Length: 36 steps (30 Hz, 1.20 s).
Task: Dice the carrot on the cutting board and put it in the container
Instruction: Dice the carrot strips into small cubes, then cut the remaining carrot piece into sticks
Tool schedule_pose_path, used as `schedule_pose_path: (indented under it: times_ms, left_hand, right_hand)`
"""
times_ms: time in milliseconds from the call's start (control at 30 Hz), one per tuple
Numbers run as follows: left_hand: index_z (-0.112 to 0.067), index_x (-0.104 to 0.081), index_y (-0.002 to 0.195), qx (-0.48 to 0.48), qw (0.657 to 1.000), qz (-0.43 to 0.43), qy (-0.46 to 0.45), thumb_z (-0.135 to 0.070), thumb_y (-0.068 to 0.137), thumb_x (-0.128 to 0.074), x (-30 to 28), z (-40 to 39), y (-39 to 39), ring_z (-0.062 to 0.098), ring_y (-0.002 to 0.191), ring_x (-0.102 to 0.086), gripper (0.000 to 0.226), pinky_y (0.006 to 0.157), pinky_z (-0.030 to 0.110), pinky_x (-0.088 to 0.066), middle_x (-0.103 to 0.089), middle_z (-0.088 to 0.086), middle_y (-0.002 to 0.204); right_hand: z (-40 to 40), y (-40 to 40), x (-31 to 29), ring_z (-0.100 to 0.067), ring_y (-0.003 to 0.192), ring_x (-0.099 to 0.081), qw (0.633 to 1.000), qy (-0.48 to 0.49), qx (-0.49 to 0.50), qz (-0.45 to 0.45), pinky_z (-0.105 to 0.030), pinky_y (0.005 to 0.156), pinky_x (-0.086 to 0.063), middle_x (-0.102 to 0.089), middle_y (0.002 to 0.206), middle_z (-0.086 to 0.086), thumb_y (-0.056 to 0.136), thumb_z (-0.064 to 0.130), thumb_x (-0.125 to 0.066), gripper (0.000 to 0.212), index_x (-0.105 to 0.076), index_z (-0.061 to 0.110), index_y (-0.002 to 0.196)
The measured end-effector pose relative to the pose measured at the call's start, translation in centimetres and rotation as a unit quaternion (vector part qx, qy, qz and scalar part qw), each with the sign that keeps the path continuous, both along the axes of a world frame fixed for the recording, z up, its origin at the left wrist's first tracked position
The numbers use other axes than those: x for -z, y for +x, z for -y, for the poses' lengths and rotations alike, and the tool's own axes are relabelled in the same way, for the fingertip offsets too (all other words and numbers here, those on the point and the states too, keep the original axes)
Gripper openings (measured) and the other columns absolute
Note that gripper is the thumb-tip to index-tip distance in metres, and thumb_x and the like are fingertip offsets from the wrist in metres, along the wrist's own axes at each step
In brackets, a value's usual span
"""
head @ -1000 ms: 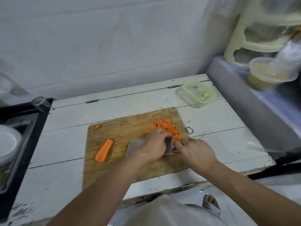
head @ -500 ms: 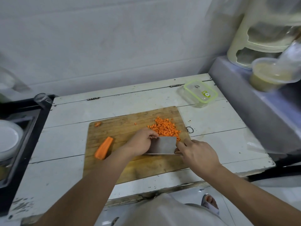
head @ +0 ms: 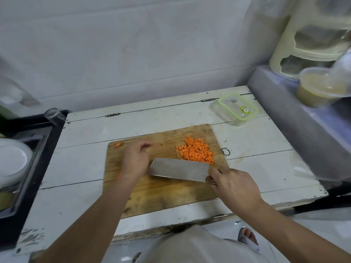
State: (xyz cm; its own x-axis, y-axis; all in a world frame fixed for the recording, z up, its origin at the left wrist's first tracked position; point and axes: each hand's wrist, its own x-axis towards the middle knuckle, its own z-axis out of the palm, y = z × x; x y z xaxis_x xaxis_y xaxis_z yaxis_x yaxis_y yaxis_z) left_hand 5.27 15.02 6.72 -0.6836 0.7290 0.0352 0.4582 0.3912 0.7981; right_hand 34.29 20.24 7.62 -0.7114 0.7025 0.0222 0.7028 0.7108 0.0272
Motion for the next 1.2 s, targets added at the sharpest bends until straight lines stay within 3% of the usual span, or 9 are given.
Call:
schedule_pose_path:
  times_ms: [67, 133, 233, 300, 400, 600, 700, 900, 1200]
  left_hand:
    - [-0.016, -0.076, 0.102, -0.099, 0.994, -0.025, 0.047, 0.006, 0.093, -0.044, -0.4, 1.7, -1.0, 0.02, 0.104, -0.064, 0.039, 0.094, 0.031, -0.05, -0.067, -0.004, 0.105]
    - [-0.015, -0.075, 0.106, -0.158, 0.986, -0.044, 0.041, 0.004, 0.092, -0.049, 0.4, 3.5, -2.3, 0.023, 0.108, -0.061, 0.035, 0.095, 0.03, -0.048, -0.066, 0.003, 0.112]
    - [-0.013, -0.072, 0.118, -0.14, 0.983, -0.102, -0.067, -0.003, 0.09, -0.055, 2.6, 5.8, -3.5, 0.035, 0.114, -0.056, 0.034, 0.102, 0.042, -0.047, -0.063, 0.014, 0.122]
    - [-0.015, -0.067, 0.129, -0.117, 0.977, -0.115, -0.137, -0.013, 0.095, -0.057, 3.7, 6.7, -3.4, 0.037, 0.12, -0.049, 0.035, 0.105, 0.045, -0.042, -0.058, 0.015, 0.13]
    - [-0.019, -0.061, 0.135, -0.089, 0.974, -0.124, -0.17, -0.019, 0.098, -0.055, 4.3, 7.3, -2.5, 0.035, 0.122, -0.044, 0.037, 0.107, 0.046, -0.04, -0.053, 0.011, 0.136]
    - [-0.018, -0.06, 0.138, -0.064, 0.973, -0.142, -0.17, -0.017, 0.097, -0.055, 5.1, 7.6, -2.1, 0.032, 0.124, -0.046, 0.042, 0.106, 0.044, -0.042, -0.054, 0.01, 0.135]
    - [-0.02, -0.057, 0.141, -0.056, 0.973, -0.137, -0.178, -0.017, 0.098, -0.057, 5.3, 7.2, -2.0, 0.033, 0.124, -0.046, 0.044, 0.104, 0.045, -0.042, -0.055, 0.011, 0.134]
    - [-0.019, -0.054, 0.138, -0.075, 0.98, -0.082, -0.162, -0.015, 0.096, -0.063, 5.6, 6.6, -2.3, 0.033, 0.12, -0.052, 0.044, 0.101, 0.049, -0.047, -0.059, 0.009, 0.129]
    - [-0.023, -0.051, 0.141, -0.047, 0.987, -0.037, -0.149, -0.011, 0.092, -0.068, 5.1, 7.8, -0.5, 0.028, 0.117, -0.058, 0.053, 0.098, 0.046, -0.052, -0.062, 0.005, 0.13]
  right_hand:
    - [1.0, -1.2, -0.6, -0.025, 0.064, -0.06, 0.996, -0.073, 0.051, 0.01, -0.032, 0.052, -0.041, -0.064, 0.08, 0.002, 0.091, 0.04, -0.066, 0.018, -0.058, 0.024, 0.095]
    - [2.0, -3.5, -1.1, -0.024, 0.073, -0.058, 0.962, -0.242, 0.118, -0.047, -0.035, 0.063, -0.049, -0.061, 0.083, 0.001, 0.098, 0.043, -0.053, 0.018, -0.053, 0.025, 0.094]
    - [3.3, -8.5, -1.6, -0.015, 0.067, -0.058, 0.892, -0.406, 0.158, -0.118, -0.027, 0.054, -0.05, -0.058, 0.077, 0.003, 0.101, 0.034, -0.049, 0.014, -0.055, 0.024, 0.094]
    - [3.8, -11.6, -1.1, -0.017, 0.068, -0.06, 0.851, -0.471, 0.185, -0.144, -0.024, 0.053, -0.051, -0.061, 0.082, 0.0, 0.103, 0.029, -0.048, 0.016, -0.059, 0.018, 0.108]
    - [4.6, -14.0, 1.0, -0.025, 0.077, -0.06, 0.796, -0.512, 0.24, -0.216, -0.035, 0.065, -0.049, -0.062, 0.088, -0.006, 0.103, 0.023, -0.048, 0.023, -0.06, 0.009, 0.116]
    - [4.7, -10.2, 0.9, -0.019, 0.05, -0.049, 0.69, -0.544, 0.339, -0.335, -0.028, 0.043, -0.041, -0.055, 0.079, -0.008, 0.105, 0.019, -0.044, 0.014, -0.051, 0.013, 0.116]
    - [3.4, -6.3, 0.5, -0.016, 0.049, -0.044, 0.735, -0.532, 0.295, -0.301, -0.026, 0.042, -0.038, -0.048, 0.068, -0.003, 0.105, 0.028, -0.048, 0.015, -0.054, 0.016, 0.112]
    - [-2.1, 0.3, -0.5, -0.008, 0.049, -0.044, 0.907, -0.404, 0.097, -0.067, -0.02, 0.048, -0.032, -0.049, 0.06, 0.004, 0.095, 0.056, -0.057, 0.04, -0.053, 0.024, 0.073]
    - [-9.0, 0.9, -0.4, -0.004, 0.051, -0.045, 0.938, -0.346, 0.018, -0.027, -0.022, 0.053, -0.034, -0.049, 0.059, 0.006, 0.089, 0.05, -0.07, 0.043, -0.05, 0.021, 0.065]
